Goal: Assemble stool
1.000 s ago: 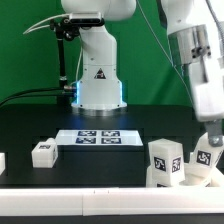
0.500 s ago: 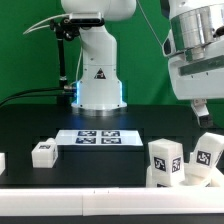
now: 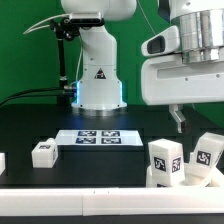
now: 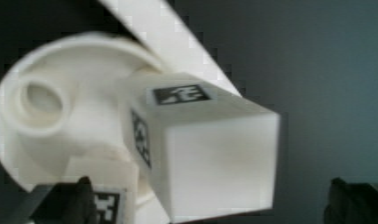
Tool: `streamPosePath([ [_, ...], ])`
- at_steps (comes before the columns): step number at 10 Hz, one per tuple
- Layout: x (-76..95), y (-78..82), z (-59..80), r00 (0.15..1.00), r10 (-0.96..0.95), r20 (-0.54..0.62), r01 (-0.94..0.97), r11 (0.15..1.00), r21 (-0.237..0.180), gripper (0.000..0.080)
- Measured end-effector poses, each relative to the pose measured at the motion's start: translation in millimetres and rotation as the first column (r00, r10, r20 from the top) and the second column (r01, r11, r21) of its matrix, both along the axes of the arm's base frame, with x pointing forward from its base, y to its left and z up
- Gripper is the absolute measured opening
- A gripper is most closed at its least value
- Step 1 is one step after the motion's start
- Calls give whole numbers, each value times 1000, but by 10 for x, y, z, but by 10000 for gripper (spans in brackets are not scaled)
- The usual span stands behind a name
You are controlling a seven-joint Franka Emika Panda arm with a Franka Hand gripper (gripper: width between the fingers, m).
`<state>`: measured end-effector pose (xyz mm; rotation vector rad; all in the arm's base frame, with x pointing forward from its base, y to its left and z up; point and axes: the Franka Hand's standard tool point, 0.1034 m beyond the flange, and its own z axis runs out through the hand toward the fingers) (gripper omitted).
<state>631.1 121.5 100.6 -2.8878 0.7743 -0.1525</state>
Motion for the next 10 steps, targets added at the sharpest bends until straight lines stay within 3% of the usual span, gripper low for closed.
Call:
streamPosePath([
  [6, 6, -99, 0, 932, 362, 8, -360, 929, -88, 649],
  [8, 21, -139, 53, 777, 628, -45, -628, 768, -126, 649],
  [10, 5, -205, 34, 632, 770, -89, -773, 620, -130, 649],
])
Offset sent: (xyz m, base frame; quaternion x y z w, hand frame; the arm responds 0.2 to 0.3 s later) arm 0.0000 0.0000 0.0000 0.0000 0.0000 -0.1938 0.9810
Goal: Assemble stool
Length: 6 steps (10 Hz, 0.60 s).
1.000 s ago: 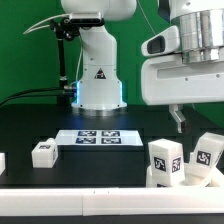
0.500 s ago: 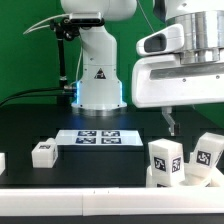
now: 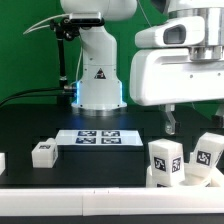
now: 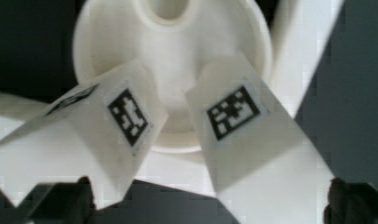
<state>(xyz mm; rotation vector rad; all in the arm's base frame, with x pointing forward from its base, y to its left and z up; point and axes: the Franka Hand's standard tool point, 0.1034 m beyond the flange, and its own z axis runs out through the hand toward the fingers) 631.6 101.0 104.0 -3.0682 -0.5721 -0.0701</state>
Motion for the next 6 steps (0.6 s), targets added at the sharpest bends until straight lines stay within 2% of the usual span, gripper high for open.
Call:
streamPosePath([
  [5, 11, -111, 1, 979, 204, -5, -204, 977, -56, 649],
  [6, 43, -130, 26, 963, 271, -12, -271, 957, -105, 649],
])
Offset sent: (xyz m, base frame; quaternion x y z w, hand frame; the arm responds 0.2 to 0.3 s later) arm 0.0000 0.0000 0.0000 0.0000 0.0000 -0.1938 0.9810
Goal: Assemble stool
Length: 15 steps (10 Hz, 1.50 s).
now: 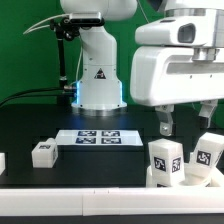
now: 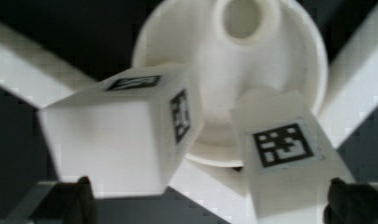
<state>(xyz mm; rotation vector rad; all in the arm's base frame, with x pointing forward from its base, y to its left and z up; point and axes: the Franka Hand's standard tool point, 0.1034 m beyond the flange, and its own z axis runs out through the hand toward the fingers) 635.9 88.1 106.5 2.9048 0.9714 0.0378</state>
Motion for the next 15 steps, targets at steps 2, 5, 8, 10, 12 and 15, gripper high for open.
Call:
streamPosePath([
  [2, 3, 114, -12, 999, -41, 4, 41, 999, 2, 649],
  [5, 31, 321, 40, 1000, -6, 16, 6, 1000, 4, 649],
  [8, -50, 332, -220, 1000, 8, 28, -8, 1000, -1, 649],
  [10, -38, 313, -239, 999, -1, 34, 1, 1000, -1, 525],
  [12, -33, 310, -234, 998, -41, 37, 41, 999, 2, 387],
  [15, -30, 305, -232, 966, -254, 50, 253, 967, 22, 339],
])
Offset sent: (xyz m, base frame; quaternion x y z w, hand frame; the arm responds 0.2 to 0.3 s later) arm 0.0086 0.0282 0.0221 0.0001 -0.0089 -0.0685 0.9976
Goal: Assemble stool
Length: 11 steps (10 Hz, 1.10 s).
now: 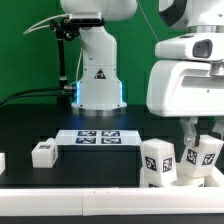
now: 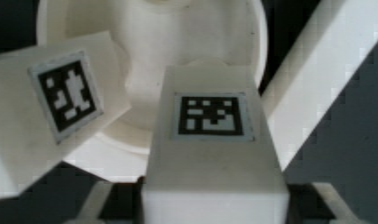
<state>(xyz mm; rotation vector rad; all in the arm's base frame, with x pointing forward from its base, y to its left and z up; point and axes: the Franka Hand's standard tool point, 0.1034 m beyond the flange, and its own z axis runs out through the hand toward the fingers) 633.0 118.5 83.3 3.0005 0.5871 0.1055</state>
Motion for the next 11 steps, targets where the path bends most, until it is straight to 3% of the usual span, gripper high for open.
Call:
streamPosePath([
  [3, 2, -8, -1, 973, -229, 13, 229, 973, 21, 339],
  [5, 15, -1, -5, 881, -472, 30, 470, 881, 50, 339],
  [8, 29, -64, -5, 620, -785, 12, 780, 617, 104, 339],
  [10, 39, -110, -10, 379, -925, -38, 917, 370, 147, 339],
  [11, 35, -96, -12, 320, -946, -44, 939, 310, 149, 339],
])
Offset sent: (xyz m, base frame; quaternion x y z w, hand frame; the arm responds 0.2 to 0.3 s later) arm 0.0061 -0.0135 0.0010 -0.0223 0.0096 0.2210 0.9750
